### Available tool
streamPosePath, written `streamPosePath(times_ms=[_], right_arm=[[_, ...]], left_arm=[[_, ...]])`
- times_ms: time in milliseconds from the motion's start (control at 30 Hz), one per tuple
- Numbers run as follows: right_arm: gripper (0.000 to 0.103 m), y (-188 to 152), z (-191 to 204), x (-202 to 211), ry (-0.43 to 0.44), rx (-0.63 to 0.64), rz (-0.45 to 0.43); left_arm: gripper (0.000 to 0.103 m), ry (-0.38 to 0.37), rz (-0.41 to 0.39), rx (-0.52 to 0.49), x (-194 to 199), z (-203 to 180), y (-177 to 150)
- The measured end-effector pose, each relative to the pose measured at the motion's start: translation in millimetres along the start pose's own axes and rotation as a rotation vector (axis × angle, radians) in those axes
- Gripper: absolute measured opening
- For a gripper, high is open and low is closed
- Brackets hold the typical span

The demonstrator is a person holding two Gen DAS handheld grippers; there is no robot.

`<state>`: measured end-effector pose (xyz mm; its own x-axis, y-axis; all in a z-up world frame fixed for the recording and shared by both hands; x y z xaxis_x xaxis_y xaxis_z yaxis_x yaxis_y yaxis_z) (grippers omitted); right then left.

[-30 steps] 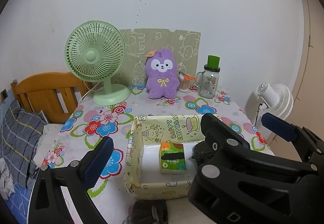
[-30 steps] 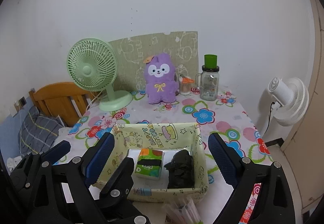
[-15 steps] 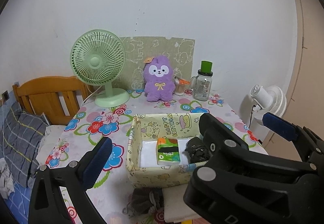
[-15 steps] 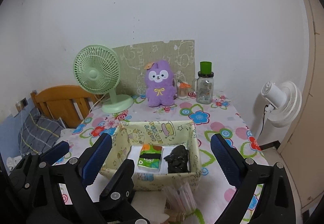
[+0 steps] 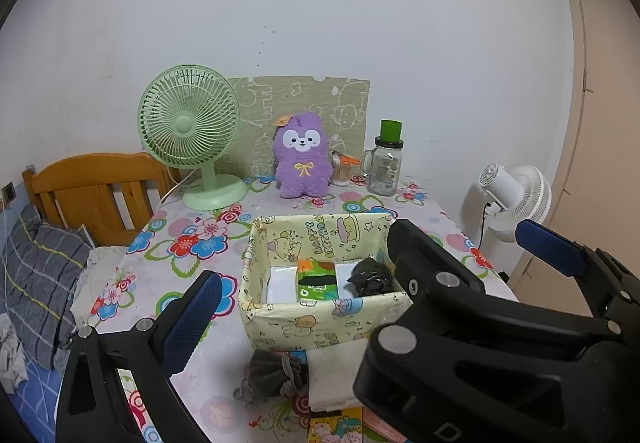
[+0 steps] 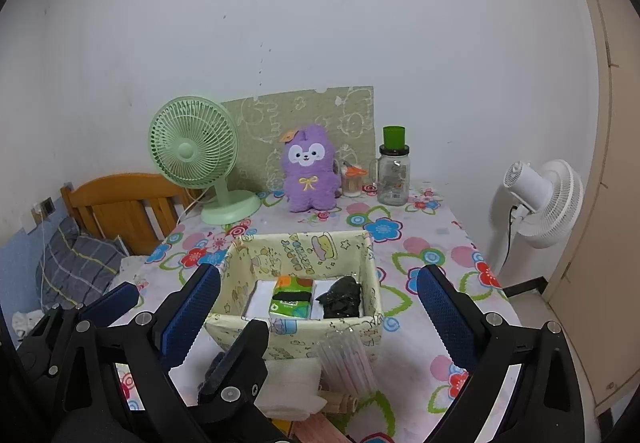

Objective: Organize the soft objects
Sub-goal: 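Open both grippers and lift them out of the basket, then reach left gripper to cartoon-print tissue pack and close on it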

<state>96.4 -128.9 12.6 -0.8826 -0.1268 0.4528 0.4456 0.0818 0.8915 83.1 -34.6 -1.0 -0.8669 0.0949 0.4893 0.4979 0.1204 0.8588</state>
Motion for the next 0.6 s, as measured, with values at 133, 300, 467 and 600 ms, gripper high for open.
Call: streamPosePath(times_ms=[133,300,467,600], right_arm=[[0.1,-5.5,0.0,5.8,0.002,-0.001,-0.007],[0.1,-13.8,1.3,9.9,-0.009,0.008,-0.013],[0.1,-23.8,1.5,12.3,0.001,0.007,-0.006],[0.1,-31.1,1.4,12.2,0.0,0.01,0.006]], left_arm=[[0.103,0.001,0.001,-0.004,4.6,-1.2,-5.3],[0.103,0.006,0.009,-0.01,6.8,-1.4,-13.2],[0.103,0.007,0.007,-0.012,9.5,-1.0,-22.8],[0.103,0.004,0.016,-0.009,8.9,-1.0,-31.7]])
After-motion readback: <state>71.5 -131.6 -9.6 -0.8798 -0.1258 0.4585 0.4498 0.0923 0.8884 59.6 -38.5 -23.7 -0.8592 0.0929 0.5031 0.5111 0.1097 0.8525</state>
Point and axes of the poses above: each gripper's, at about its wrist camera, not at the fingertips, and x roughly against the way its jaws point, z to its left, y to its top, the point moved 1 cm from there along -x, roughly the way its jaws point, and after that the axes turned 7 degrees about x, right-handed, at the moved point
